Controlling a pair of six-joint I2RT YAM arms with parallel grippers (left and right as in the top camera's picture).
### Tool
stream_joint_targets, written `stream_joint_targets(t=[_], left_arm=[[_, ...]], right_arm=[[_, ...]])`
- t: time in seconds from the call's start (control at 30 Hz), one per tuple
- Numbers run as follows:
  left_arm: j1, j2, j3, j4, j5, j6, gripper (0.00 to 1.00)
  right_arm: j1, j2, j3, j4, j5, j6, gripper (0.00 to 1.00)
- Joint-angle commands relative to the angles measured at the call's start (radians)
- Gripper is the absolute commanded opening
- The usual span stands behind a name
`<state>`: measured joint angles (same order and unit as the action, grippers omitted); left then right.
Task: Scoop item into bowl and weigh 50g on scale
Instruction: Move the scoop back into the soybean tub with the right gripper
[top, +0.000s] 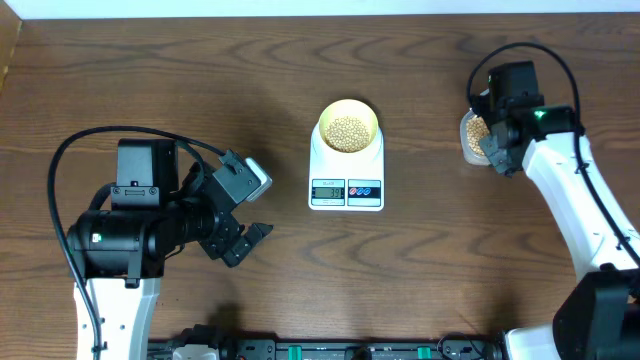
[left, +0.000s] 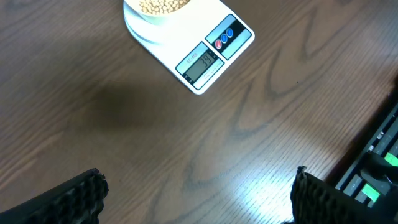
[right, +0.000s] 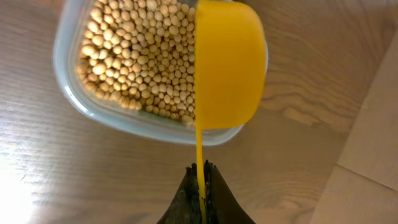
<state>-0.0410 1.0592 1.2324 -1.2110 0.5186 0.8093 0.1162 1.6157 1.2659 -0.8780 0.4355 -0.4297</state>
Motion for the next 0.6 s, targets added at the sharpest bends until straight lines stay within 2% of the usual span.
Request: stream_joint_targets(t=[0.0, 0.3, 0.57], left_arm=[[0.003, -0.002, 0.002, -0.003, 0.013, 0.005, 0.96], [0.003, -0.001, 0.002, -0.003, 0.013, 0.005, 0.96], [0.003, -0.001, 0.002, -0.003, 0.013, 0.005, 0.96]], right_arm=[[-0.005, 0.007, -0.058, 0.054, 0.095, 0.014, 0.01], [-0.018, 0.007, -0.097, 0.158, 0.134, 0.014, 0.02], [-0.051, 0.007, -0.103, 0.168, 0.099, 0.014, 0.01]])
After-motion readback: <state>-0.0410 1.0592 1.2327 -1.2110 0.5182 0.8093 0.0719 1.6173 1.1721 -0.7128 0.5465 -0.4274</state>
